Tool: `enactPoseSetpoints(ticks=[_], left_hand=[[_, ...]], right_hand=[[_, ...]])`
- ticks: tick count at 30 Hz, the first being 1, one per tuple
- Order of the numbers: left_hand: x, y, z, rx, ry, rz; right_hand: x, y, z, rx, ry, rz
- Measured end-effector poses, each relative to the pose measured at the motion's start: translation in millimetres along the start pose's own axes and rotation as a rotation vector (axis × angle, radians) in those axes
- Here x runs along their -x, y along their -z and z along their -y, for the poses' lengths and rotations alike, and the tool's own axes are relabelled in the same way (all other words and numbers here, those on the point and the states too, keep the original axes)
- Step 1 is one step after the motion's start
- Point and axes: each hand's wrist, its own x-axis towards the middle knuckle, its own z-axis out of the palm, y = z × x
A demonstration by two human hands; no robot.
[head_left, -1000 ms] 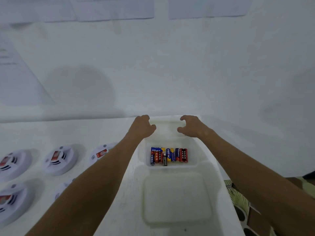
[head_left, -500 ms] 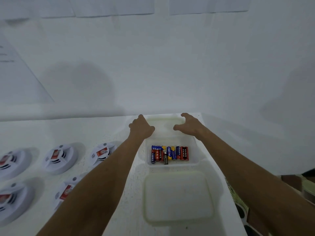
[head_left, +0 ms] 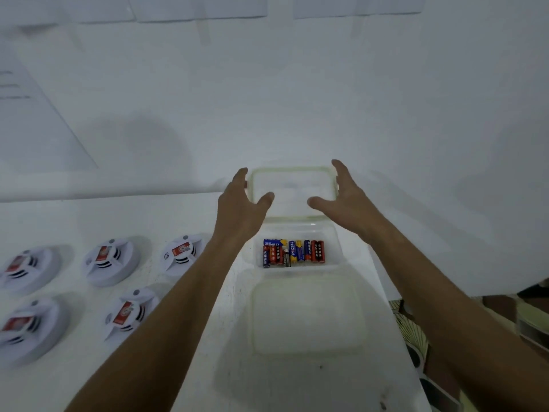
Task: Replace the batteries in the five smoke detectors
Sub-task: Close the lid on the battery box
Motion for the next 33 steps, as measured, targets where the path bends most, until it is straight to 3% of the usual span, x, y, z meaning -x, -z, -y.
enactPoseSetpoints(ticks=[7,19,33], left_hand=[[53,-2,23,-0.121,0.096,0.101],[71,-12,19,-0.107,0.169,0.179],[68,-25,25,0.012,0.184,0.044]], right_hand=[[51,-12,-27,0.103,-0.05,0.082],[59,-21,-48,-0.094,-0.115,0.05],[57,-29,-54,-0.291,-0.069,0.022]])
